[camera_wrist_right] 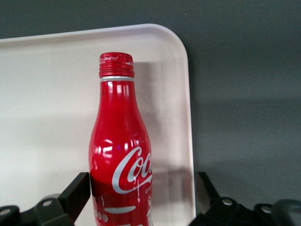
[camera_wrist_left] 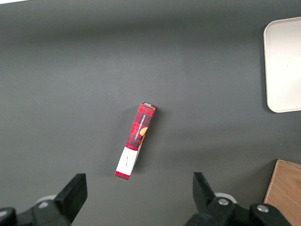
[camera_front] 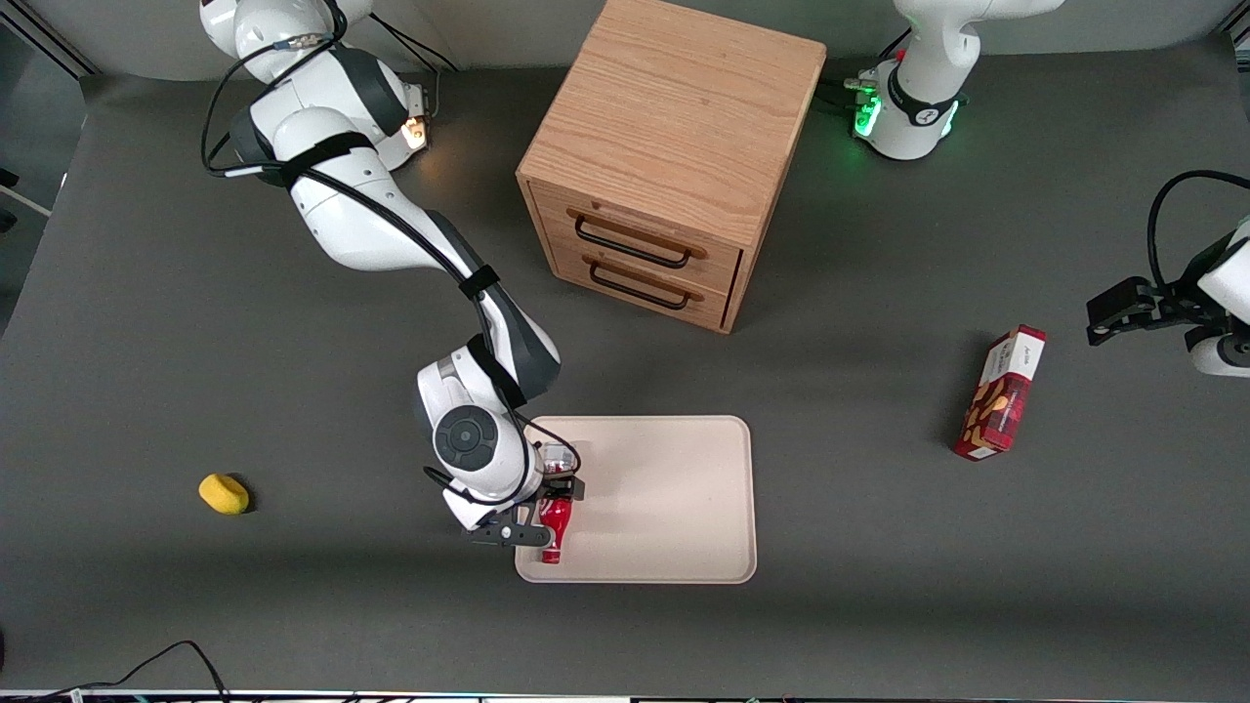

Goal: Place coke bottle on tray

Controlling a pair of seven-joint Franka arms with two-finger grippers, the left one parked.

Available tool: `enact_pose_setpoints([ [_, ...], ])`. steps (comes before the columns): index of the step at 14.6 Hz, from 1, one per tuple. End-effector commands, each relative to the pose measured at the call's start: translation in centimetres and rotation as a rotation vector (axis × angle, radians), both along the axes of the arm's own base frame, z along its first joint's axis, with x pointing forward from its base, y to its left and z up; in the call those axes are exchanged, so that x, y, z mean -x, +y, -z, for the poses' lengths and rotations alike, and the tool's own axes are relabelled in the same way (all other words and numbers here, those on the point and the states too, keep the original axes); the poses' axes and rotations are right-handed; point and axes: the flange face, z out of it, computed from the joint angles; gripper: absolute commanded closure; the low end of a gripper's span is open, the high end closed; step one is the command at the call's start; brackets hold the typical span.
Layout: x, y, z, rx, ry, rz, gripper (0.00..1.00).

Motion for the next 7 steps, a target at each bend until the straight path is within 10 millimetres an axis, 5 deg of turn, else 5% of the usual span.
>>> enact_pose_setpoints([
  [1, 0.0, 0.3, -1.2, 0.026, 0.001, 0.005, 0.0],
  [7, 1.2, 0.4, -7.7, 0.053, 0.082, 0.013, 0.0],
])
